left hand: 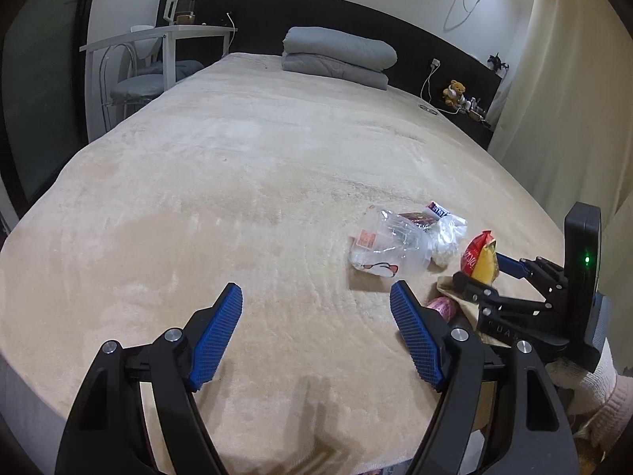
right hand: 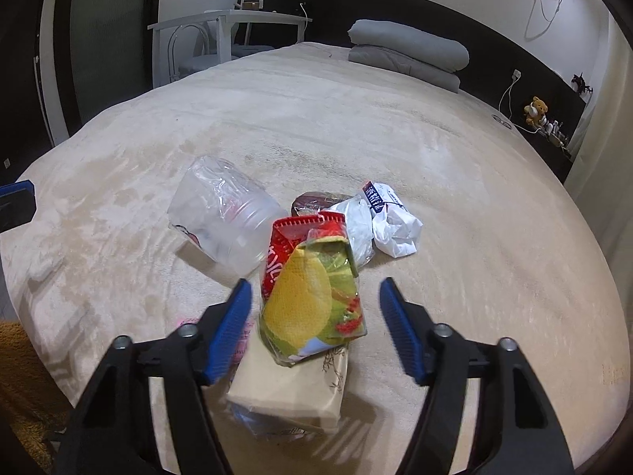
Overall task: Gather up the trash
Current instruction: 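Grasp the red-yellow snack bag with the right tool while the left tool grasps the clear cup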
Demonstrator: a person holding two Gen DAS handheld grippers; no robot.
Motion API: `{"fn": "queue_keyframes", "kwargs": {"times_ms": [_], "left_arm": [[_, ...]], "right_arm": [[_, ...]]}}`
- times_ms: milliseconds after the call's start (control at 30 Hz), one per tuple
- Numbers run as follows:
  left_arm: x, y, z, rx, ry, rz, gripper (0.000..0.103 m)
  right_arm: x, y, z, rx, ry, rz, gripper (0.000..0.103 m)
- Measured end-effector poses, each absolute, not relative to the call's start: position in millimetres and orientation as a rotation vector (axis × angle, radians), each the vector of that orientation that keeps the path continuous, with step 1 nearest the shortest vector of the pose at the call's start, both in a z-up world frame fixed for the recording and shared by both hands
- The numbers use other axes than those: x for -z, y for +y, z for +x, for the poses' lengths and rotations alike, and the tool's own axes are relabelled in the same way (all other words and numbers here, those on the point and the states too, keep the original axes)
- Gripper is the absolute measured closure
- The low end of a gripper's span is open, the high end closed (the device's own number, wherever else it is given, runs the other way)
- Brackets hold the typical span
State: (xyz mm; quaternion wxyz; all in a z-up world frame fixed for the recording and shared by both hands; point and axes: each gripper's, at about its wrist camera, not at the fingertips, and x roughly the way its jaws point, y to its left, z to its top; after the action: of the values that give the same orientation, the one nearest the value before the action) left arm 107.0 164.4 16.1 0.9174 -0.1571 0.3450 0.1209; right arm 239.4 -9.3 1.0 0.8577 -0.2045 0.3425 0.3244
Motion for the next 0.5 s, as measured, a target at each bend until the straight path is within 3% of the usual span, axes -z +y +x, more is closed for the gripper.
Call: {"fn": "queue_keyframes", "kwargs": {"times_ms": [33, 500], "left_arm": [[-15.5, 162.6, 106.9, -0.257, 0.713, -0.306, 0.027], [1.0, 139.6, 130.2, -0.197, 0.791, -0.226, 0.027]], "right_arm": [[-0.8, -9.6, 240.3, -0.686, 0.724, -0.424, 0.055], [-33.3, -58.3, 234.2, -0.743, 0.696, -0.261, 0.055]]}}
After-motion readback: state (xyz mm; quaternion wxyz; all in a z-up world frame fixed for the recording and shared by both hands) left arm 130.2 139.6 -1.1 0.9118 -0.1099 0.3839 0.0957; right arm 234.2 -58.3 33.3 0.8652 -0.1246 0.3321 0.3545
